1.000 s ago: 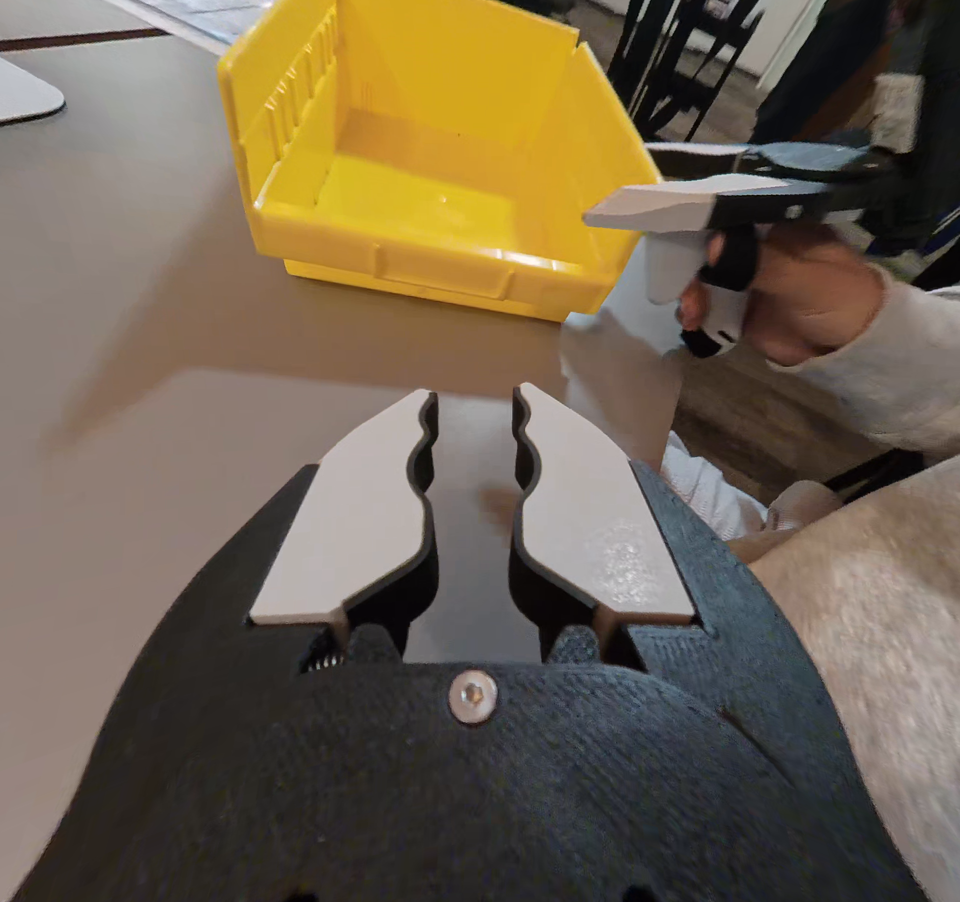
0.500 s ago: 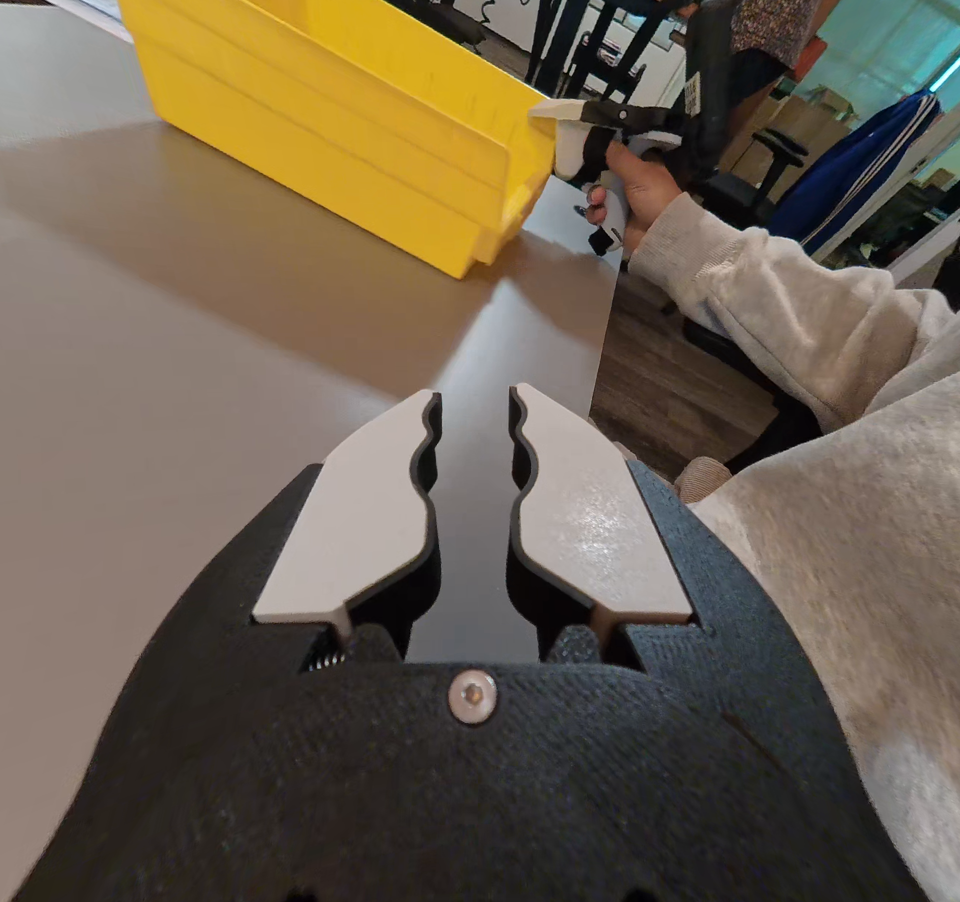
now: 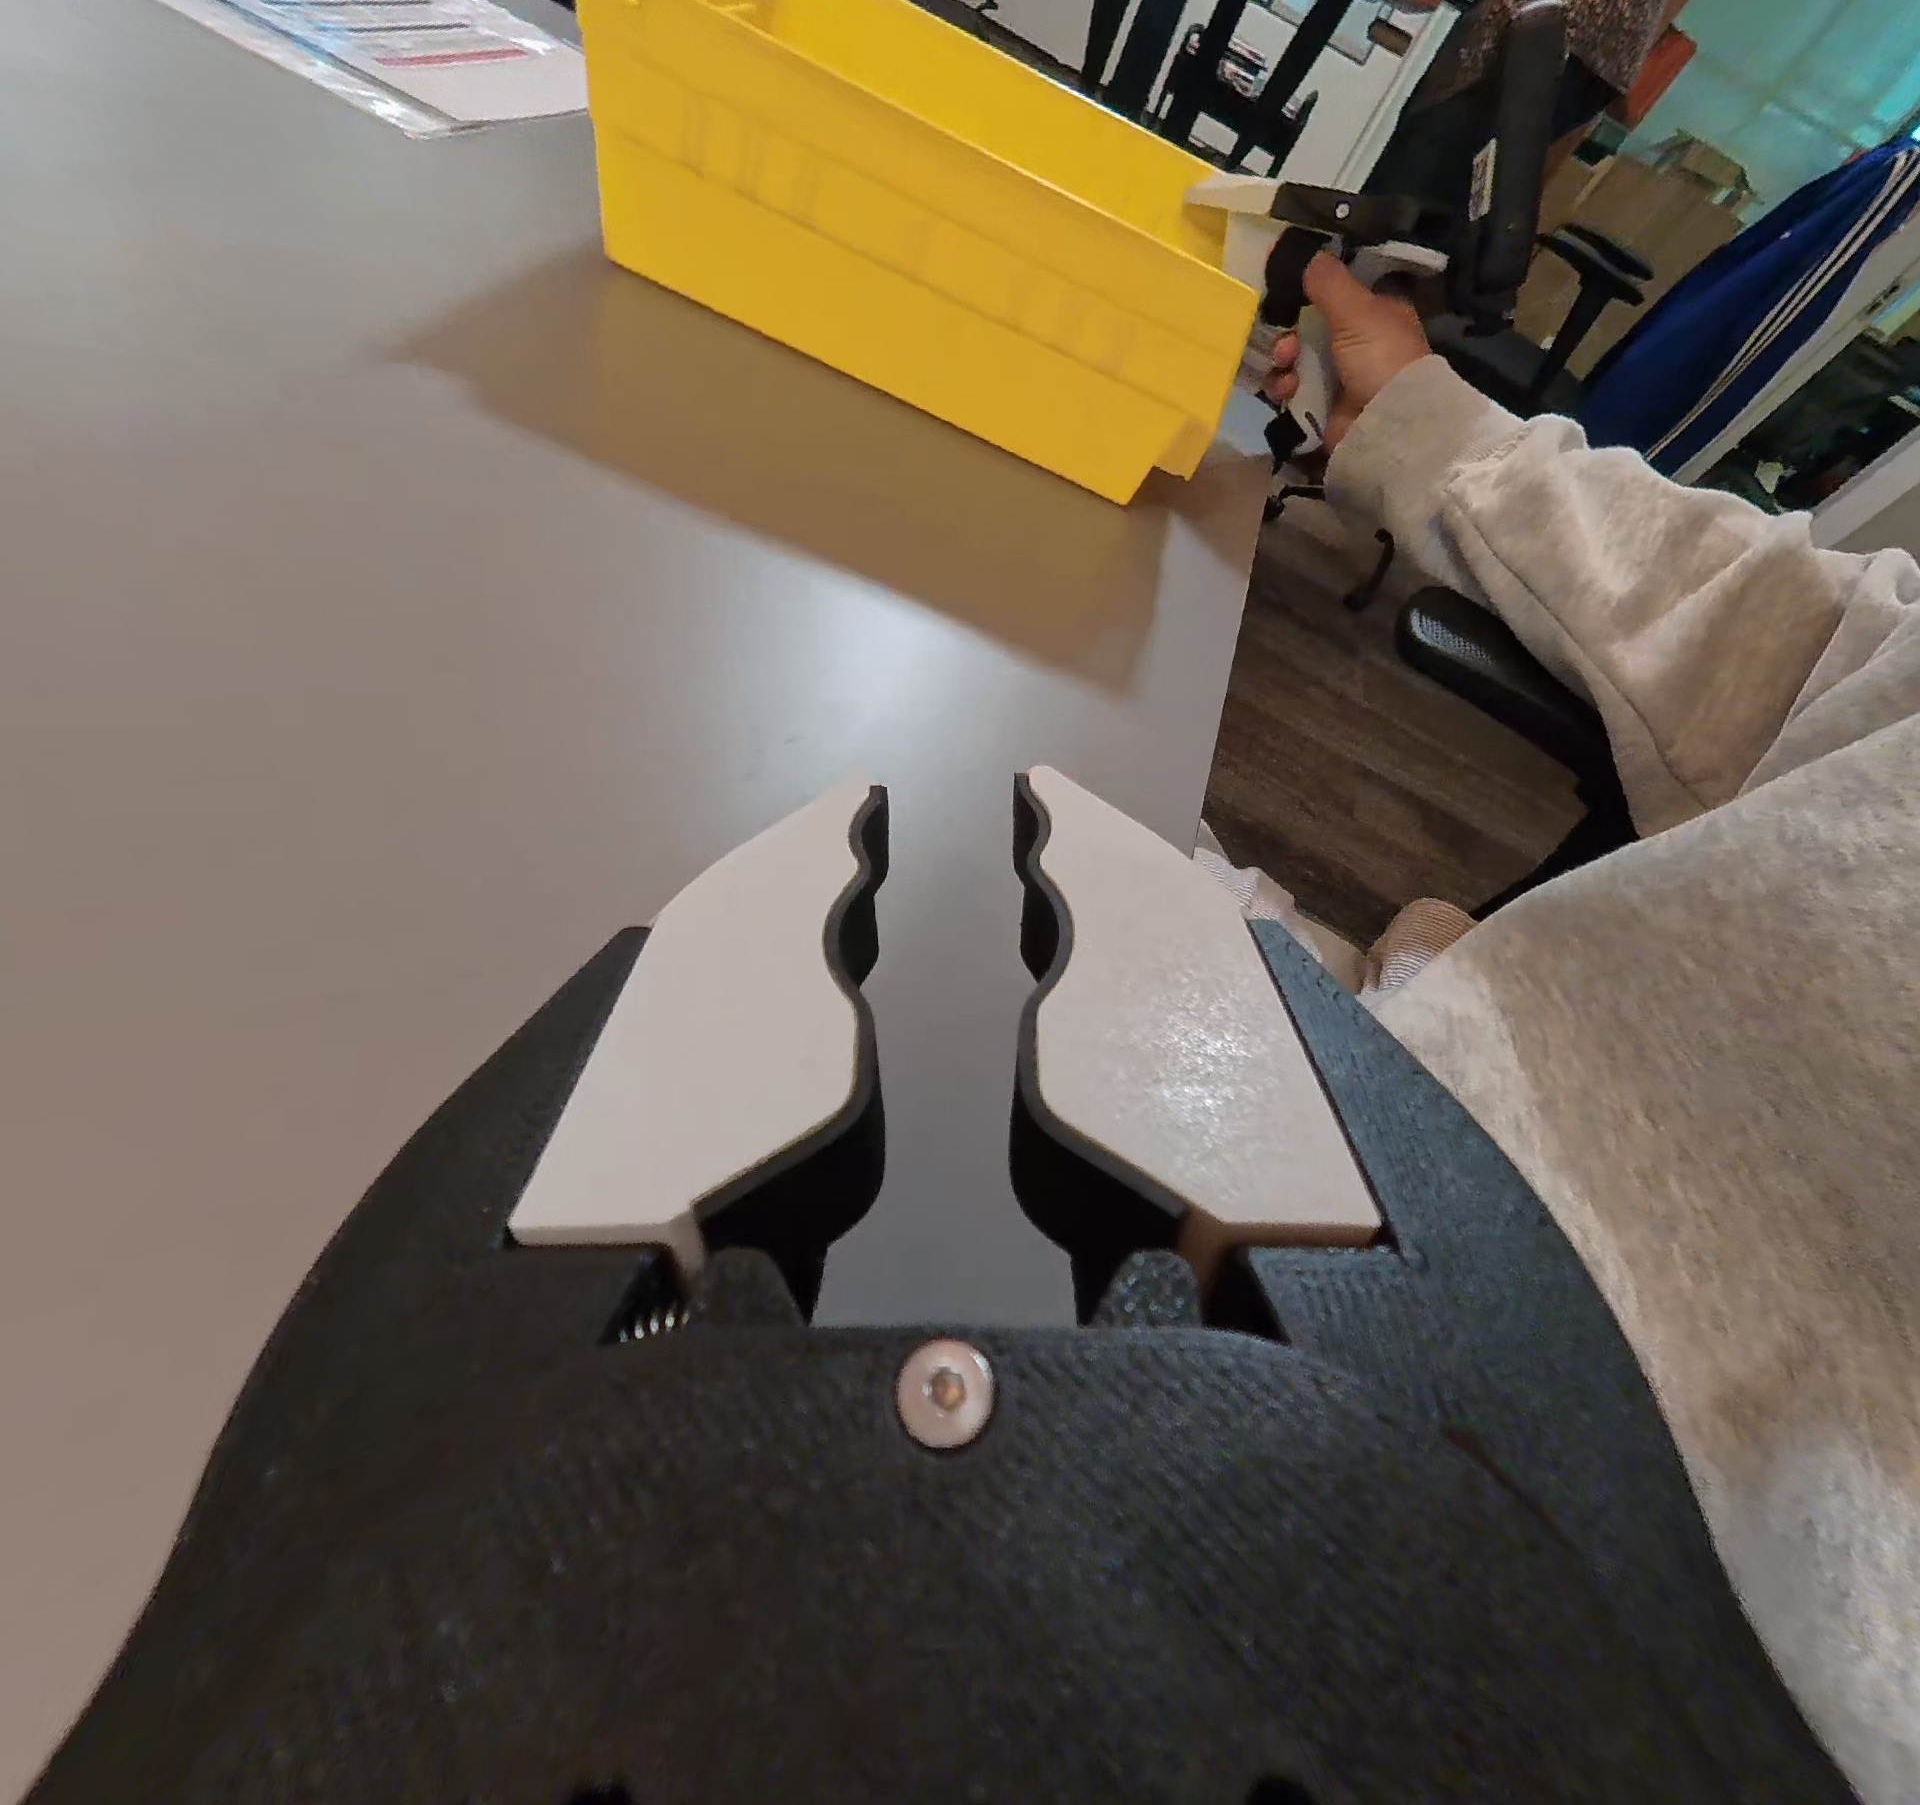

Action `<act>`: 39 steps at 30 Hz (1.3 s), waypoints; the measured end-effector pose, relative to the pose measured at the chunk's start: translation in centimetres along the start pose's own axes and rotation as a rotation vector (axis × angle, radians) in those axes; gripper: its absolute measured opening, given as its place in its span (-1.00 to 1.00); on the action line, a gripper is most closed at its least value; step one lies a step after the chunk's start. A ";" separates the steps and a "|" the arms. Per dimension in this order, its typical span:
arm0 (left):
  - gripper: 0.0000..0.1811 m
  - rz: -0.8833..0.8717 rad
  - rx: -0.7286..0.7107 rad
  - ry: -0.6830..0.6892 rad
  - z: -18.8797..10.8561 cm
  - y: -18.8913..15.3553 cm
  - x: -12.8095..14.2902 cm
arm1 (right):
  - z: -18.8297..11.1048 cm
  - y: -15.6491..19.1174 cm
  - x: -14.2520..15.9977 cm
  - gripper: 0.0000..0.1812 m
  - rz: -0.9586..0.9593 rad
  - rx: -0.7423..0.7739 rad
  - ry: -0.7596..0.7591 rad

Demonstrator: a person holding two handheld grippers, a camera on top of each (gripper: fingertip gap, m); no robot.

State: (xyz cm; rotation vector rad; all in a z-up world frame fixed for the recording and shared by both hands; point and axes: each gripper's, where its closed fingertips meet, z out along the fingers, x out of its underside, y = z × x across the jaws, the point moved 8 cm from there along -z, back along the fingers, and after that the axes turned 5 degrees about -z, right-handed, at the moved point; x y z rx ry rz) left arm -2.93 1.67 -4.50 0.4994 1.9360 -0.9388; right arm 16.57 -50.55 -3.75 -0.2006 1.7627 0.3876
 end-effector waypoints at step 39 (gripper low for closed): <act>-0.72 0.008 0.016 0.025 0.1 -0.2 0.1 | -0.2 -1.3 0.1 -0.96 -0.031 0.036 -0.008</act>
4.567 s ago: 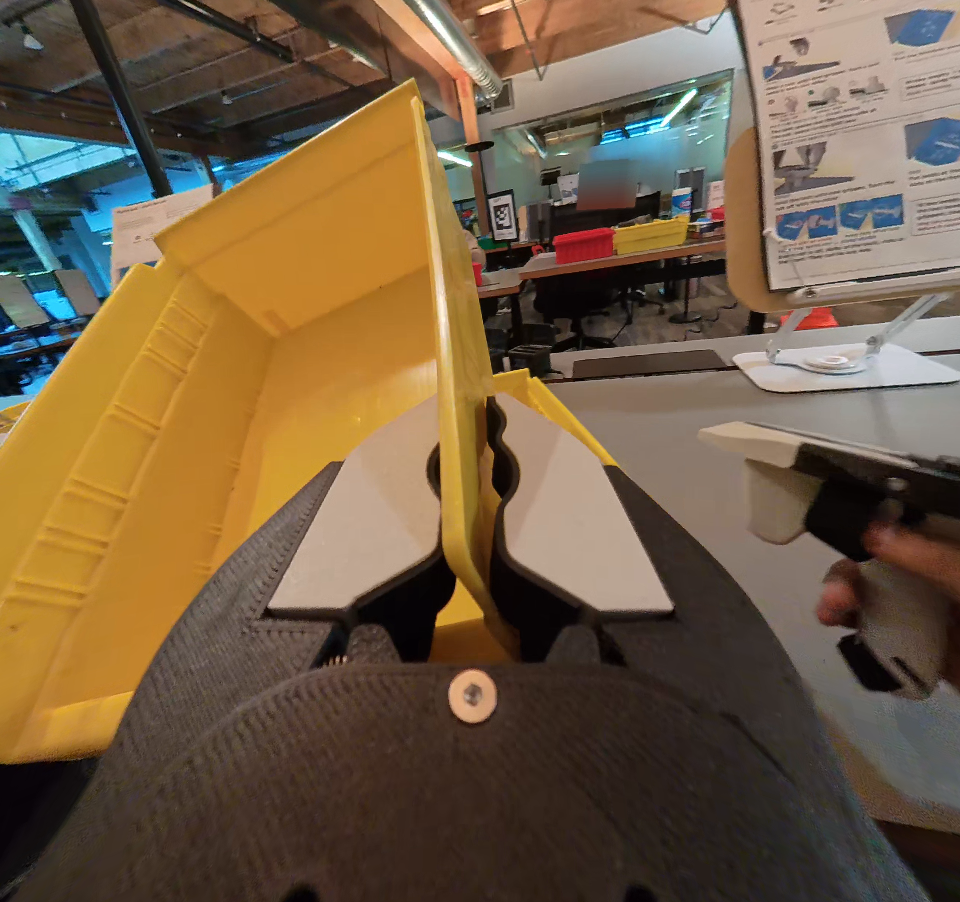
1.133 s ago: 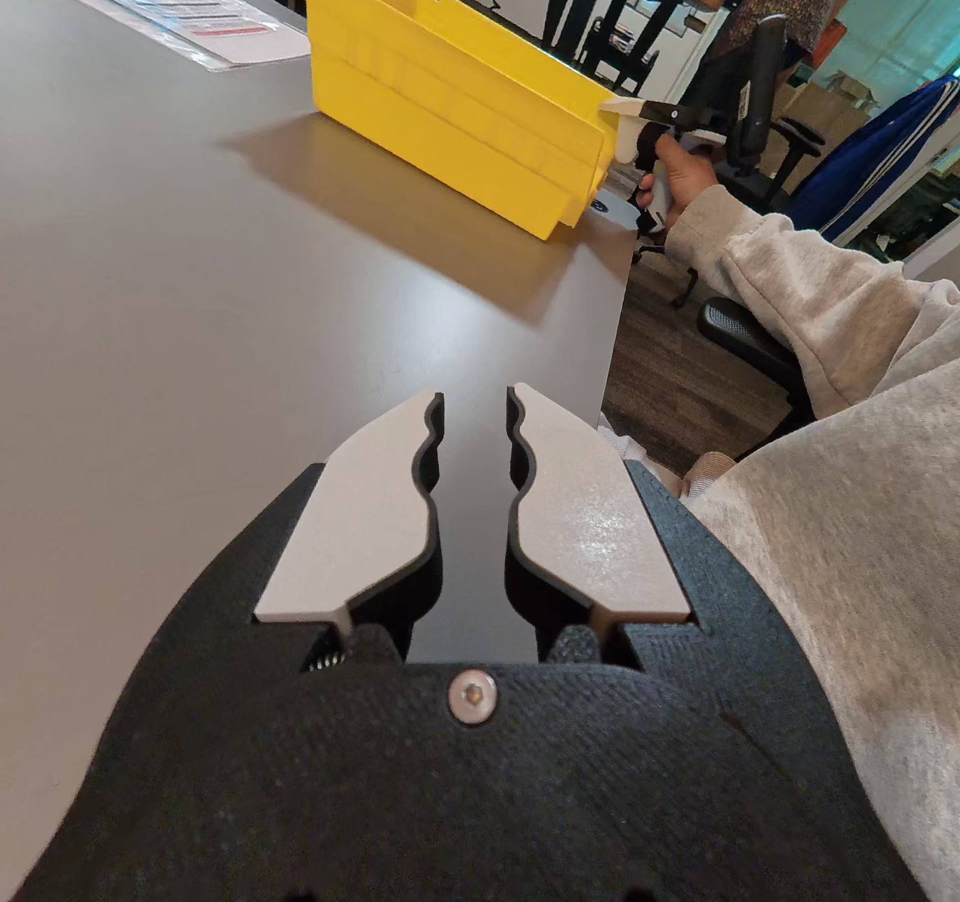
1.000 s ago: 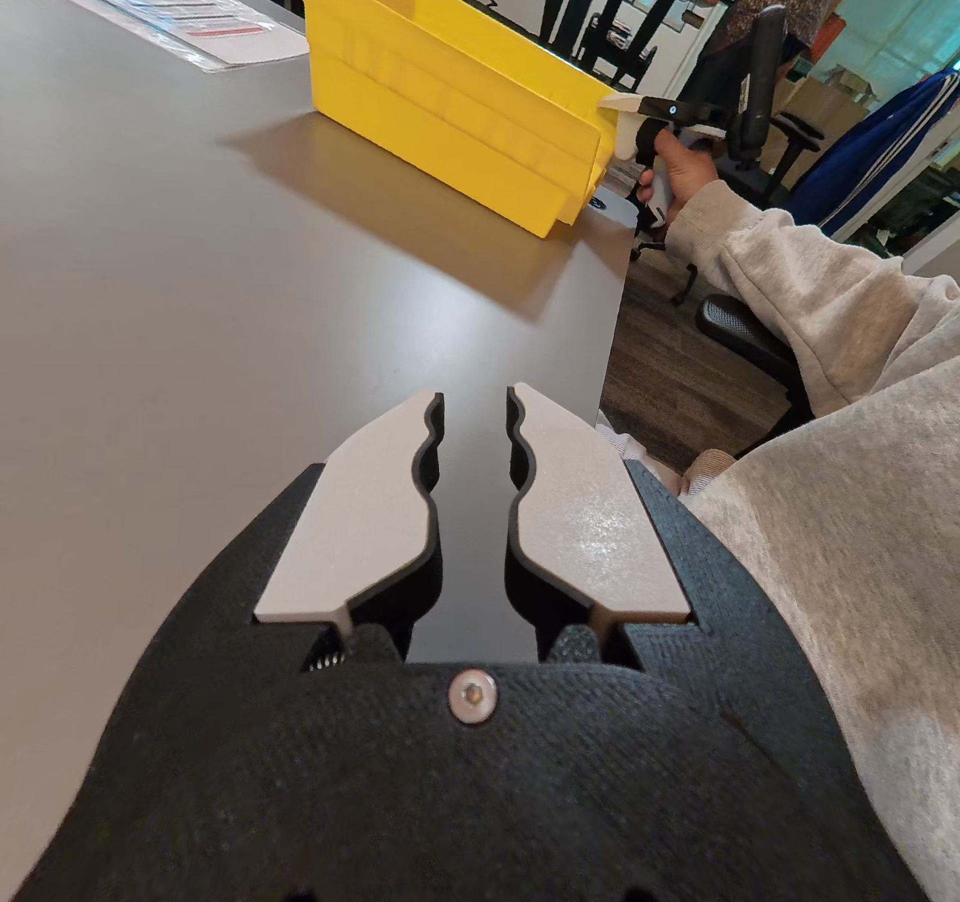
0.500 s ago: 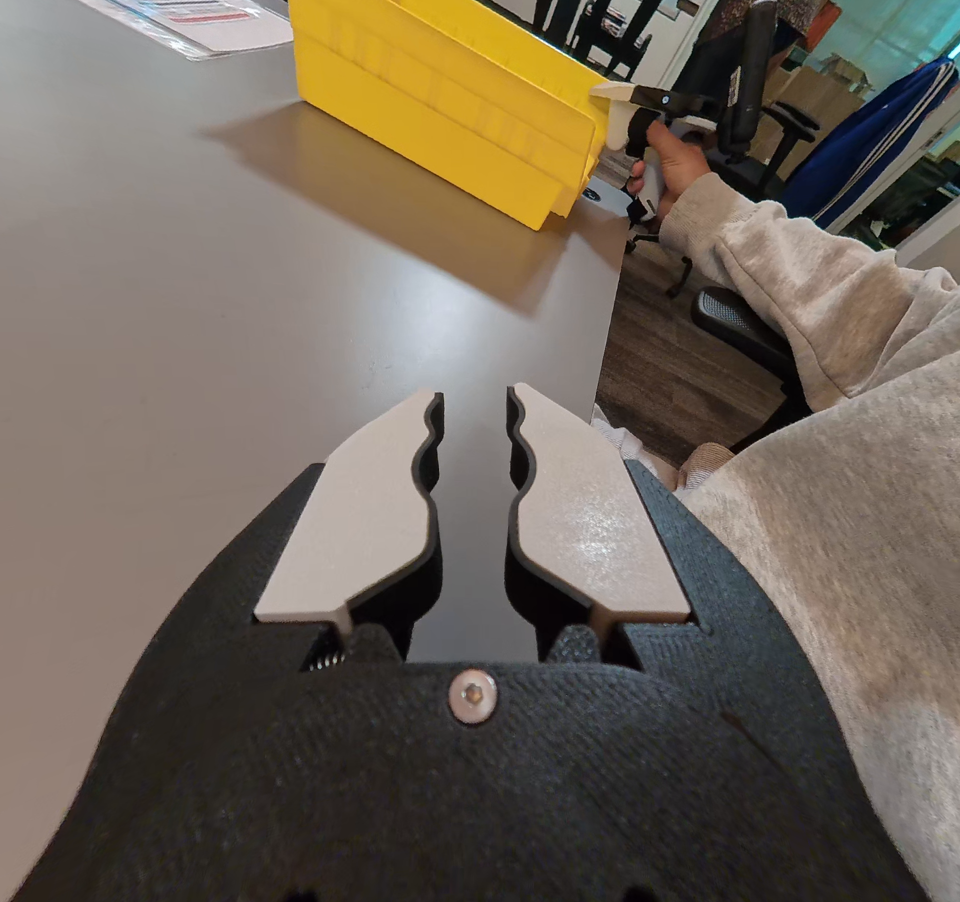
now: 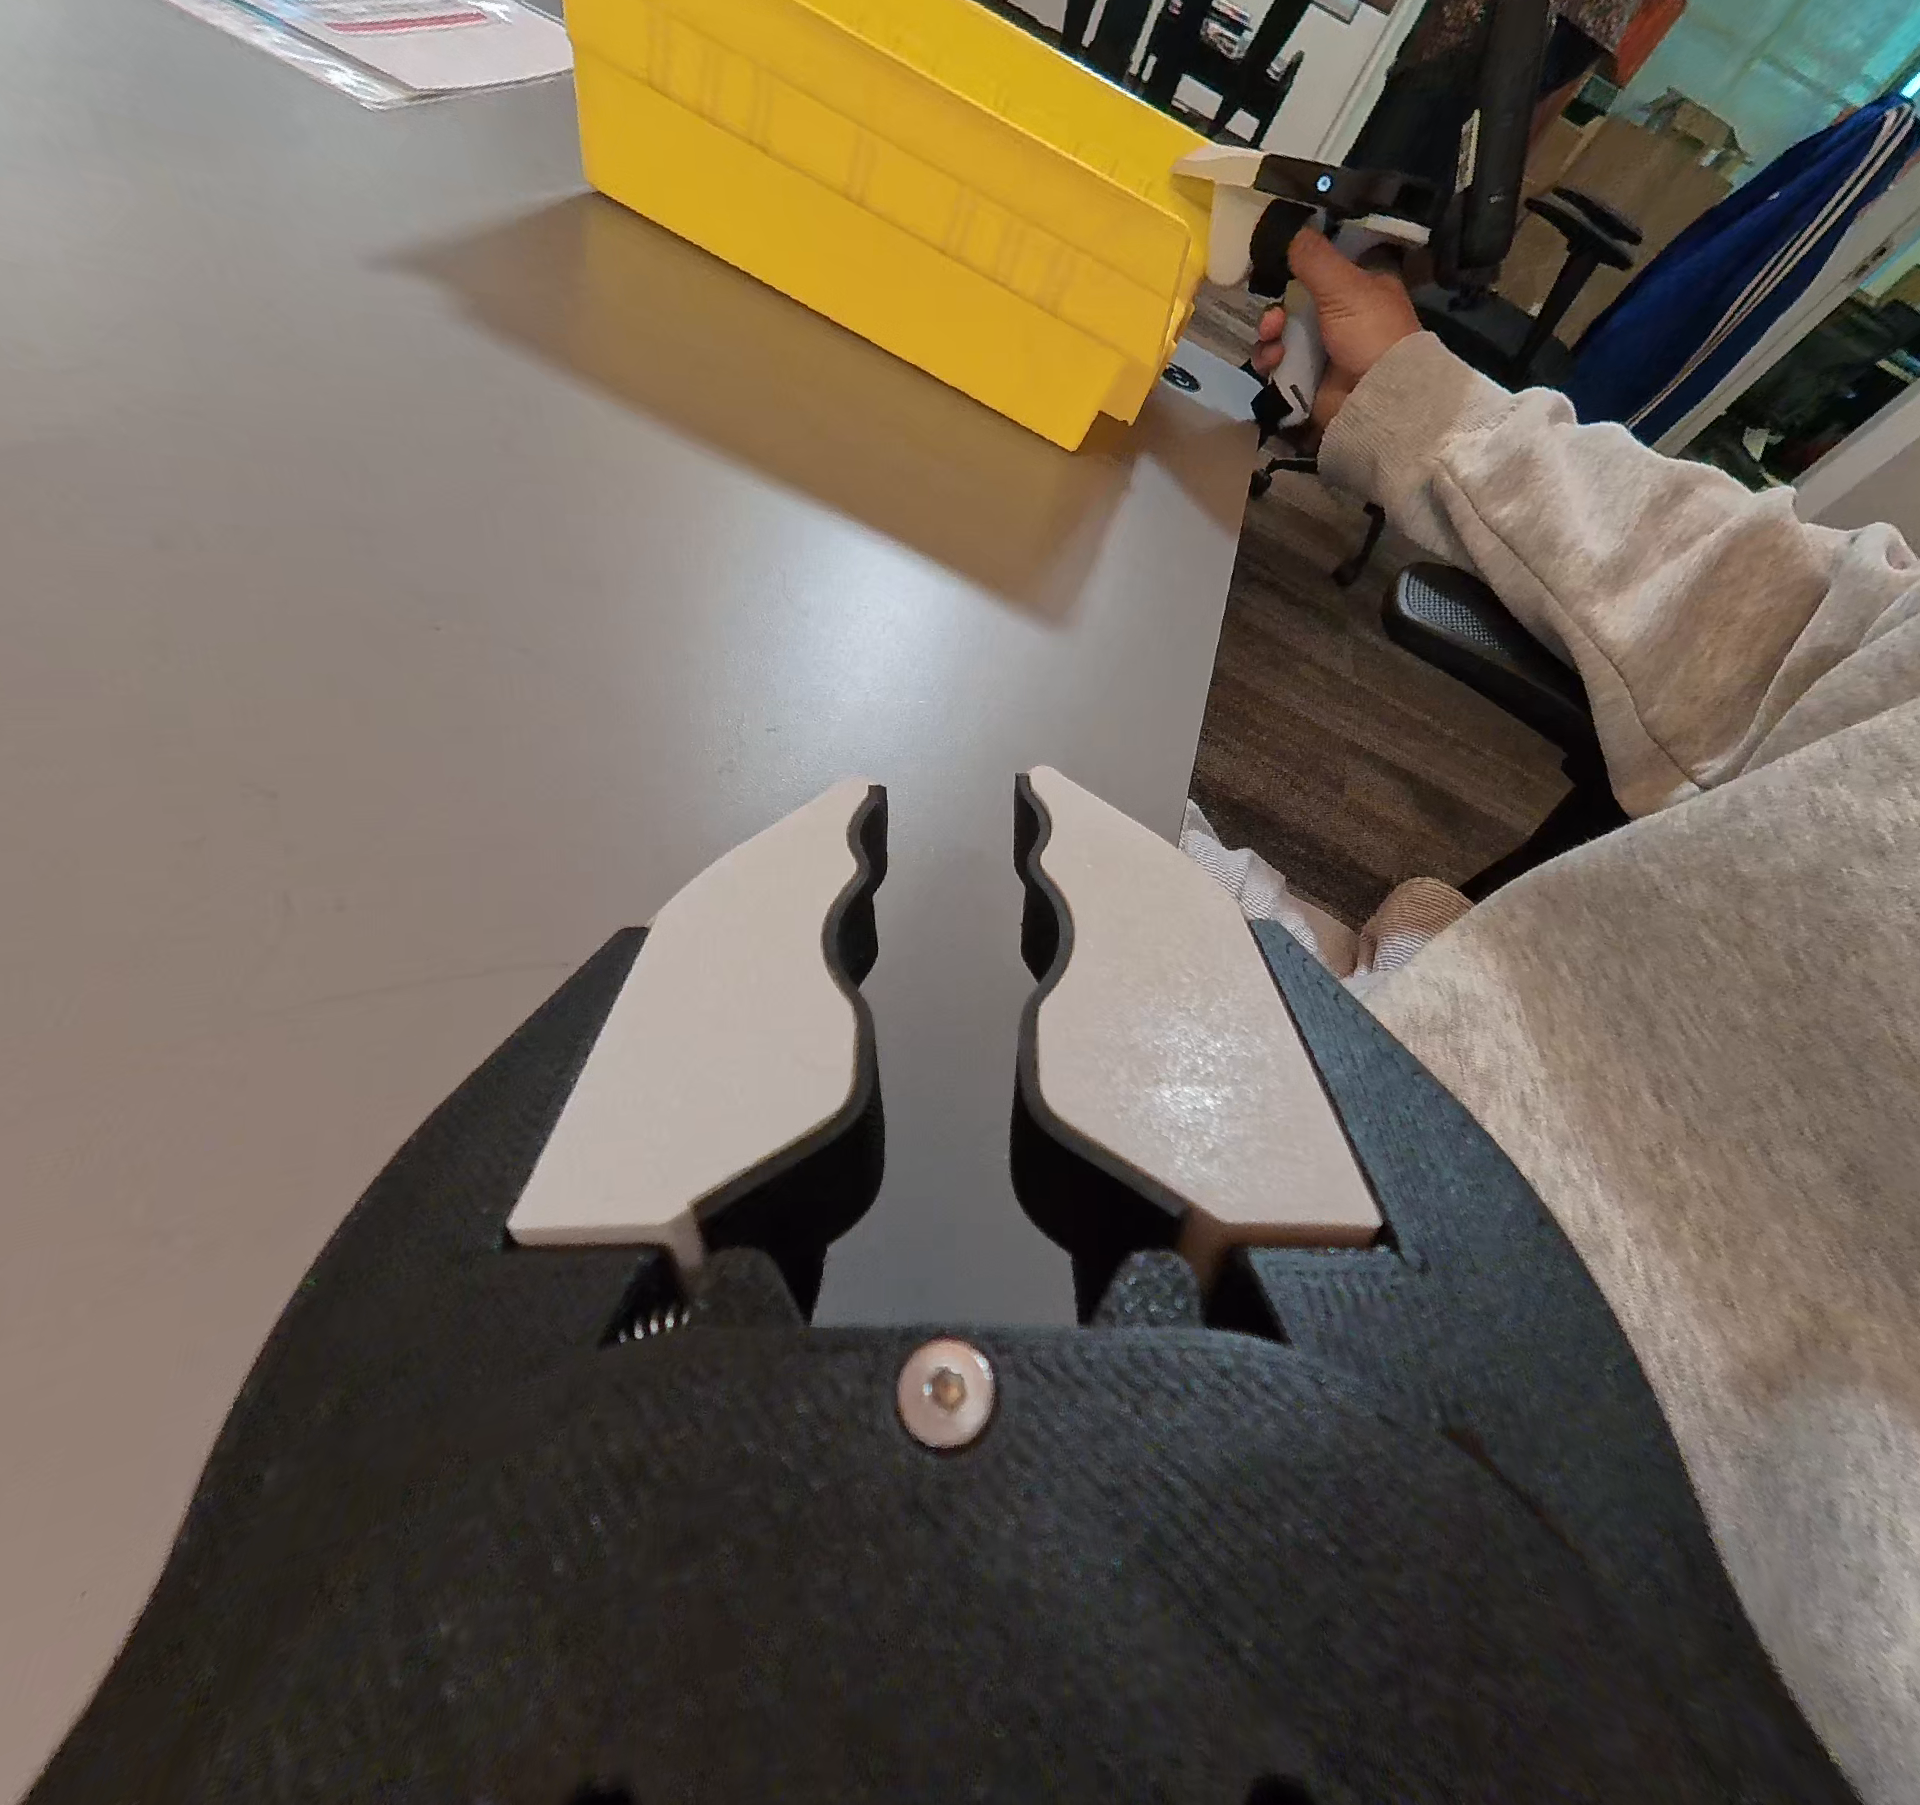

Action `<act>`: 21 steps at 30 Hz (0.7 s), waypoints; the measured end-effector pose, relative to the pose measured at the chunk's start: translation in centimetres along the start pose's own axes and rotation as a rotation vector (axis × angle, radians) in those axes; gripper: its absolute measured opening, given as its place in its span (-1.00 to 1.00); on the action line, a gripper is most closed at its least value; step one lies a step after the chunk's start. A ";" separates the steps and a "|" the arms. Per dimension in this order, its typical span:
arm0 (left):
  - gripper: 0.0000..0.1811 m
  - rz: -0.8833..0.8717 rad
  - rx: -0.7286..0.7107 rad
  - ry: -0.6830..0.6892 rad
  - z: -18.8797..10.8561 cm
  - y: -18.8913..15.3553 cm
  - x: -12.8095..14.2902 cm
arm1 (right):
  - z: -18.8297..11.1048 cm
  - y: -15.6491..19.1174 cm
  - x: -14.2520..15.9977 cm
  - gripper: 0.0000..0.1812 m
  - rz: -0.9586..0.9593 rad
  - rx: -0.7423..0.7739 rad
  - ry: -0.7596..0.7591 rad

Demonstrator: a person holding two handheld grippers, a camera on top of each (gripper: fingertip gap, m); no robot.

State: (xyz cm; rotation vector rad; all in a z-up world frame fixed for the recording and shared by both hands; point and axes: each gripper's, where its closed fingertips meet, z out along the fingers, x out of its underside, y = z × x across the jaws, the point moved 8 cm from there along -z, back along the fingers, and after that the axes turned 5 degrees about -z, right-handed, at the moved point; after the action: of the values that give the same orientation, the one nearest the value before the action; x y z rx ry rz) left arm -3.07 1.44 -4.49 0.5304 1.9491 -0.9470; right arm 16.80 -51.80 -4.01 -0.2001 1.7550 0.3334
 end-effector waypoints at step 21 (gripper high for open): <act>-0.59 0.048 -0.275 -0.135 -1.7 2.2 -1.2 | -1.4 21.1 -5.3 -0.83 -0.198 -0.411 -0.332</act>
State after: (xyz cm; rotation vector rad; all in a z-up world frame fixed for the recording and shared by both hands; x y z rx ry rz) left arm -1.88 4.18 -3.82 0.3436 1.8960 -0.6535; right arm 10.02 -32.57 3.85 -0.5764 1.3133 0.5483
